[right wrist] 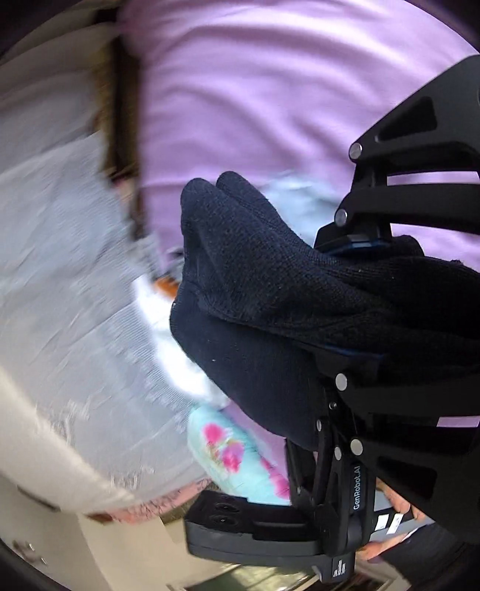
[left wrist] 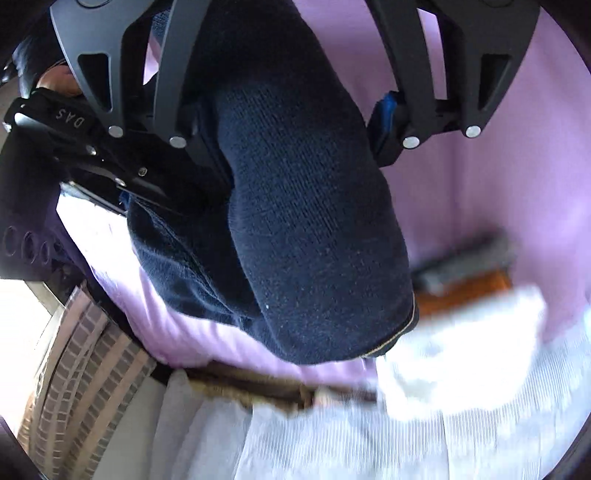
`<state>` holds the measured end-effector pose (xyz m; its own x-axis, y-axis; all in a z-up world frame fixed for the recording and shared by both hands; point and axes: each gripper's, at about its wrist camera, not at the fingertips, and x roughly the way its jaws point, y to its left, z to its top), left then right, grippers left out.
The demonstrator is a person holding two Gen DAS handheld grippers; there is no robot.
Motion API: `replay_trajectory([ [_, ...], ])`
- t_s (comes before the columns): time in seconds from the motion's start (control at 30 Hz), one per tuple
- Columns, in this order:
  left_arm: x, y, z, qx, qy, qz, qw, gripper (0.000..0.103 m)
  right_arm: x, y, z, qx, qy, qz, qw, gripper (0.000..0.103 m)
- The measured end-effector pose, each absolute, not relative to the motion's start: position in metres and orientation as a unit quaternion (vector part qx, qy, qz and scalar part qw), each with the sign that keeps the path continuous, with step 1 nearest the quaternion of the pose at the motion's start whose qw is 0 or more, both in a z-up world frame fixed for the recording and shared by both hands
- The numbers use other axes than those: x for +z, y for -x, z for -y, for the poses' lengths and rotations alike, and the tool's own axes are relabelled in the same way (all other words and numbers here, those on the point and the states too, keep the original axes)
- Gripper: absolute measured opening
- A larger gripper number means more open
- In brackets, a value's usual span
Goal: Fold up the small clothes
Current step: 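Lift the folded cardigan with both grippers and carry it onto the clothes stack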
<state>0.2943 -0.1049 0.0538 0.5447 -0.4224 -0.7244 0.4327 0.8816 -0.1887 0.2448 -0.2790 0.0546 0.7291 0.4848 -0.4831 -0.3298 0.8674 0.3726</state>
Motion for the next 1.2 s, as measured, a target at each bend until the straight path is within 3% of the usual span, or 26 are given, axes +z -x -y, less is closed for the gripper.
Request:
replay_trajectory([
  [0.2, 0.151, -0.383, 0.058, -0.178, -0.031, -0.359, 0.916, 0.067, 0.132, -0.368, 0.229, 0.268, -0.147, -0.253, 0.918, 0.038],
  [0.3, 0.172, -0.437, 0.032, -0.144, -0.027, -0.355, 0.923, 0.068, 0.143, -0.439, 0.198, 0.281, -0.158, -0.258, 0.911, 0.038],
  [0.47, 0.137, -0.523, 0.0, -0.119, -0.003, -0.4, 0.909, 0.071, 0.104, -0.508, 0.166, 0.258, -0.13, -0.307, 0.907, 0.039],
  [0.53, 0.109, -0.538, -0.002, -0.101, -0.005, -0.414, 0.905, 0.087, 0.073, -0.52, 0.166, 0.237, -0.13, -0.332, 0.904, 0.045],
  [0.57, 0.1, -0.539, -0.002, -0.086, -0.002, -0.408, 0.909, 0.097, 0.067, -0.517, 0.167, 0.233, -0.13, -0.325, 0.907, 0.045],
  [0.6, 0.096, -0.537, -0.004, -0.088, 0.016, -0.402, 0.911, 0.099, 0.068, -0.516, 0.166, 0.228, -0.128, -0.321, 0.91, 0.045],
  [0.7, 0.099, -0.533, -0.005, -0.084, 0.033, -0.406, 0.909, 0.1, 0.081, -0.51, 0.167, 0.223, -0.113, -0.336, 0.908, 0.045],
  [1.0, 0.135, -0.442, -0.009, 0.009, -0.027, -0.349, 0.937, 0.101, 0.107, -0.418, 0.178, 0.182, -0.069, -0.268, 0.944, 0.047],
  [1.07, 0.137, -0.414, -0.013, 0.021, -0.014, -0.333, 0.942, 0.101, 0.105, -0.39, 0.185, 0.157, -0.075, -0.251, 0.952, 0.052],
  [1.13, 0.133, -0.385, -0.012, 0.033, -0.006, -0.323, 0.946, 0.101, 0.101, -0.361, 0.191, 0.129, -0.086, -0.235, 0.959, 0.064],
  [1.2, 0.126, -0.356, -0.007, 0.049, -0.012, -0.311, 0.949, 0.101, 0.095, -0.328, 0.192, 0.107, -0.089, -0.219, 0.966, 0.067],
])
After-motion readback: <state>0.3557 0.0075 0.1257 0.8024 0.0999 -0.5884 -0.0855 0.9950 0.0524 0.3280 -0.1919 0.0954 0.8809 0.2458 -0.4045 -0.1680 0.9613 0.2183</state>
